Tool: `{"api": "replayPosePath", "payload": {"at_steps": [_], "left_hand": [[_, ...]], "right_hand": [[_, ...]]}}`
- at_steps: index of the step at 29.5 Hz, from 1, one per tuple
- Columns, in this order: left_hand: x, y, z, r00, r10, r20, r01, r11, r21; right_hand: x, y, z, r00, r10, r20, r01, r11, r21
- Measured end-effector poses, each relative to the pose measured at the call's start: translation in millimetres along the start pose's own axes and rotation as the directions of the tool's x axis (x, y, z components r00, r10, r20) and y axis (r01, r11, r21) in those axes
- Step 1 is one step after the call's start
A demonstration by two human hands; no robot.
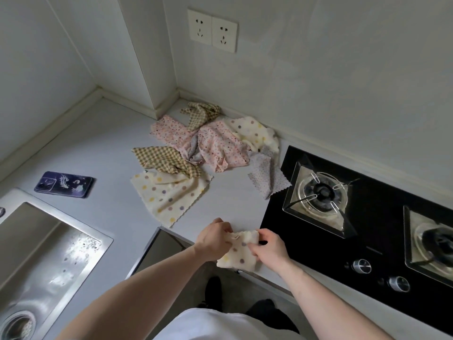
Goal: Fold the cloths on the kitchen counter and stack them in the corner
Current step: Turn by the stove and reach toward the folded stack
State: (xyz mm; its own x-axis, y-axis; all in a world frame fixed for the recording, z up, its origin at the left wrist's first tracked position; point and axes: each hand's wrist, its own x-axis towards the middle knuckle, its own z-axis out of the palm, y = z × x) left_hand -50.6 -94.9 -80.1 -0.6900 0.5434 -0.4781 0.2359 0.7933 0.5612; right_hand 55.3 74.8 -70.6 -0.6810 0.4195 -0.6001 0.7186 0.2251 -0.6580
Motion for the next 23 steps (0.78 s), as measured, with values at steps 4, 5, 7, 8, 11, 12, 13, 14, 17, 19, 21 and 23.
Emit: {"api": "replayPosePath", "payload": {"at_steps": [4,5,7,8,11,12,13,14,17,19,21,23], "left_hand": [[-11,-3,-10,0.994,0.054,-0.097,-0.056,0.998,-0.009],[-14,-4,-12,0.989,0.072,-0.129,-0.073,0.997,-0.004],[-20,-6,-14,0.980,0.109,-0.169,-0.107,0.994,0.023],[-23,-7,-13,0.977,0.122,-0.174,-0.117,0.992,0.036],[-33,-12,-5,0.976,0.155,-0.151,-0.144,0.986,0.079],[-35,-15,-2,0.977,0.164,-0.135,-0.150,0.983,0.103],[-37,-19,2,0.979,0.167,-0.118,-0.151,0.980,0.128],[-38,-23,4,0.982,0.163,-0.093,-0.148,0.977,0.150],[-39,-30,10,0.989,0.149,0.005,-0.147,0.970,0.195],[-40,-30,11,0.990,0.135,0.041,-0.141,0.974,0.180],[-37,-28,9,0.991,0.125,0.050,-0.131,0.980,0.148],[-35,-23,7,0.993,0.112,0.046,-0.117,0.982,0.146]], "right_hand": [[-1,-10,6,0.998,-0.025,-0.061,0.024,1.000,-0.015],[-2,-12,7,0.996,-0.036,-0.080,0.036,0.999,-0.007],[-4,-11,9,0.991,-0.077,-0.105,0.075,0.997,-0.023],[-4,-8,9,0.990,-0.103,-0.098,0.099,0.994,-0.044],[-9,0,10,0.984,-0.171,-0.048,0.164,0.979,-0.122],[-9,6,12,0.980,-0.197,-0.035,0.190,0.970,-0.150],[-9,12,14,0.974,-0.227,-0.028,0.218,0.958,-0.186],[-10,17,15,0.968,-0.249,-0.017,0.238,0.942,-0.238],[-14,29,19,0.958,-0.286,0.011,0.266,0.875,-0.404],[-18,36,21,0.960,-0.279,0.030,0.263,0.857,-0.444],[-21,38,22,0.961,-0.273,0.048,0.266,0.859,-0.438],[-21,37,22,0.961,-0.272,0.052,0.267,0.862,-0.432]]}}
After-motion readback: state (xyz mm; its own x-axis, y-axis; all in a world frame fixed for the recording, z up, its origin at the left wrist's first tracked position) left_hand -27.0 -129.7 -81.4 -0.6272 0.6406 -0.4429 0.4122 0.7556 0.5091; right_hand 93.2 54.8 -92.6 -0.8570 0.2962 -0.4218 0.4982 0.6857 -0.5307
